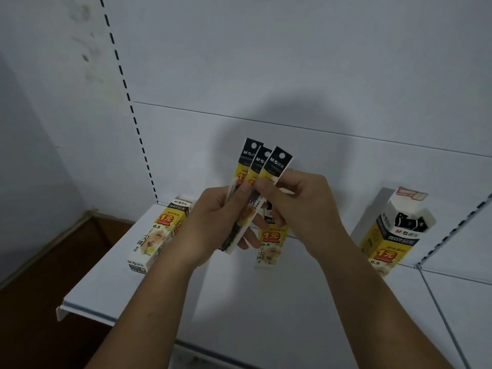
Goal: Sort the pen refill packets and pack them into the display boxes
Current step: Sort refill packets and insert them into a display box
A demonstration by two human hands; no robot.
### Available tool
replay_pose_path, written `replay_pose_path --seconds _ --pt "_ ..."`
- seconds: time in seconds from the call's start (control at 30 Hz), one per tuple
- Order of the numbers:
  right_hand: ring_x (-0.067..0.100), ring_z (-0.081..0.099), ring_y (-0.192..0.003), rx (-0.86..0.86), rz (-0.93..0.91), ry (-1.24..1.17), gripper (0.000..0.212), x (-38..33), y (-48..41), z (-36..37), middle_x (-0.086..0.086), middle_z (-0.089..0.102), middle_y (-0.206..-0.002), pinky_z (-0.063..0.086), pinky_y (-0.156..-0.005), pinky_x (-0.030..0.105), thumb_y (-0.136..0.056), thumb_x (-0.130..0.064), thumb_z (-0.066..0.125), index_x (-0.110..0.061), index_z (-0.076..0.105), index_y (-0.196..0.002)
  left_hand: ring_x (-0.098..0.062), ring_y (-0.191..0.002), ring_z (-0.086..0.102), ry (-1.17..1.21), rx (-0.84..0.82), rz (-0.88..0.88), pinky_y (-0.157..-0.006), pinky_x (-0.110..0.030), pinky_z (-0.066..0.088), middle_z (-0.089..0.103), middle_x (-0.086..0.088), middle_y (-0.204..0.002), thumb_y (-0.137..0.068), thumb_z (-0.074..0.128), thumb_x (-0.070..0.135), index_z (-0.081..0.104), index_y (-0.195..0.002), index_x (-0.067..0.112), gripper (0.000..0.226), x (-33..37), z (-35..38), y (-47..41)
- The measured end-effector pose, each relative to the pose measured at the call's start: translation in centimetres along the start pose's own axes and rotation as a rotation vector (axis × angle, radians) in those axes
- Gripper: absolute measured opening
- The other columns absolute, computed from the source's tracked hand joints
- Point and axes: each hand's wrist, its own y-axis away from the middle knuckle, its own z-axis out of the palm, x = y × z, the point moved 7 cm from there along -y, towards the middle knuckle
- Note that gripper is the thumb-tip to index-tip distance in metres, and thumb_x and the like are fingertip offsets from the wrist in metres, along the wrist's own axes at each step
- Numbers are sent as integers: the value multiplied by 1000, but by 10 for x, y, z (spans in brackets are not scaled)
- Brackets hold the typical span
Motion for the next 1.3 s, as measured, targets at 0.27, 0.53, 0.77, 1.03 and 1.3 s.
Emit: replay_pose_path --seconds 0.27,0.53,0.77,1.03,1.3 --pt "14 73 -68 88 -30 22 7 1 1 -10 -2 77 -81 60 -63 29 -97 -24 72 -20 78 -95 -35 -61 74 15 -28 0 -51 -32 57 77 -14 -81 -99 35 59 71 -101 10 60 3 13 -7" --pt "26 76 -76 434 -203 -71 12 -27 -4 -79 3 80 -89 63 -68 42 -101 -21 68 -11 74 -103 -22 -54 67 -13 276 94 -43 -23 41 76 -5 -76 -109 38 42 69 -89 7 51 -12 -18 -8" --pt "31 69 -73 337 -307 284 6 -41 -15 -80 7 73 -79 57 -68 52 -99 -23 70 -19 73 -96 -16 -63 58 -225 177 61 -68 -32 60 69 23 -115 -84 82 41 62 -120 37 41 -39 -3 -20" --pt "28 71 -78 228 -279 328 7 -27 -19 -66 3 74 -84 60 -73 52 -98 -25 70 -20 74 -101 -12 -60 64 -211 68 107 -62 -17 53 75 27 -93 -86 85 20 67 -99 40 30 -47 17 -25" --pt "30 70 -78 215 -276 351 12 -25 -20 -63 4 73 -83 59 -71 51 -97 -30 71 -19 73 -100 -9 -61 63 -184 67 115 -62 -17 50 75 26 -94 -89 82 22 65 -96 46 30 -48 20 -21"
